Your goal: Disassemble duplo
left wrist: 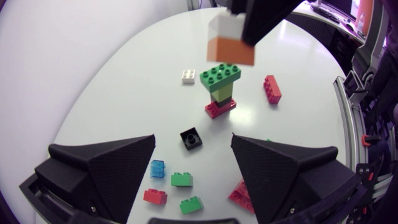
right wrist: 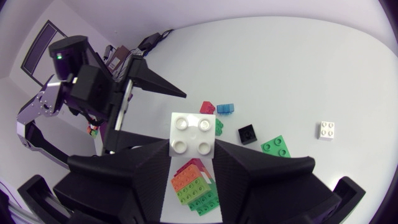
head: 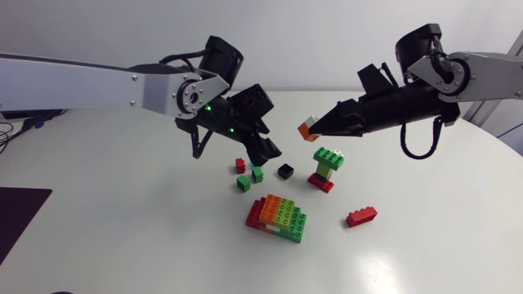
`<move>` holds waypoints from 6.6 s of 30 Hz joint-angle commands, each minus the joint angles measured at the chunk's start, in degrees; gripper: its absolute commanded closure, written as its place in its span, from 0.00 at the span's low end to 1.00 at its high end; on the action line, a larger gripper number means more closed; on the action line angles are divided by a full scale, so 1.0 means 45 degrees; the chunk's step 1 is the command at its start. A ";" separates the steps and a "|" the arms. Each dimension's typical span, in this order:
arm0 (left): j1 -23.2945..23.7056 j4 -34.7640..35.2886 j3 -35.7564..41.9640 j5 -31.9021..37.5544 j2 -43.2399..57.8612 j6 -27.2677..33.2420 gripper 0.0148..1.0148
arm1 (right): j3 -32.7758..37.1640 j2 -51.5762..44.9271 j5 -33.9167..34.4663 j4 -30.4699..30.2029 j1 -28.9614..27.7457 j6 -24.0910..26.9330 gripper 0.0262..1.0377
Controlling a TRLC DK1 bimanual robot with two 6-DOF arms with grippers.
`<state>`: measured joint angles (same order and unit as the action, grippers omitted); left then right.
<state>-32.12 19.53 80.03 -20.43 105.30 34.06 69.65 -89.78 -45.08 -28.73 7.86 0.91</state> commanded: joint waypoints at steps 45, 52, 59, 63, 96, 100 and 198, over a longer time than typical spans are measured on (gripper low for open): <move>-0.1027 -0.1840 -0.1124 -0.0891 -0.0645 -0.0265 0.67 | 0.0206 -0.0440 -0.0158 0.0349 0.1008 -0.0690 0.77; -0.1027 -0.1859 -0.1515 -0.0891 -0.0899 0.0028 0.67 | 0.0285 -0.0382 -0.0314 0.0232 0.0793 -0.0670 0.76; -0.1066 -0.1820 -0.1886 -0.0871 -0.1173 0.0301 0.67 | 0.0597 -0.0557 -0.0392 0.0213 0.0207 -0.0690 0.76; -0.0792 -0.1703 -0.1925 -0.0832 -0.1231 0.0360 0.67 | 0.0460 -0.0303 0.0037 0.0252 0.0012 -0.0475 0.76; 0.1727 0.1949 0.0868 0.1961 0.2831 -0.0089 0.44 | -0.4110 0.0146 0.5760 0.2146 -0.2410 0.2709 0.76; 0.1669 0.2027 0.0809 0.1961 0.2285 -0.0128 0.26 | -0.4110 -0.0831 0.5760 0.2224 -0.2566 0.2982 0.76; -0.0030 -0.2367 0.0497 -0.0500 0.1406 -0.2199 0.05 | -0.1981 0.1357 0.3026 -0.0764 0.1164 0.4427 0.78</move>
<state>-32.34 7.75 81.14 -22.52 108.62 25.78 62.59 -84.27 -31.83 -33.10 12.80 20.53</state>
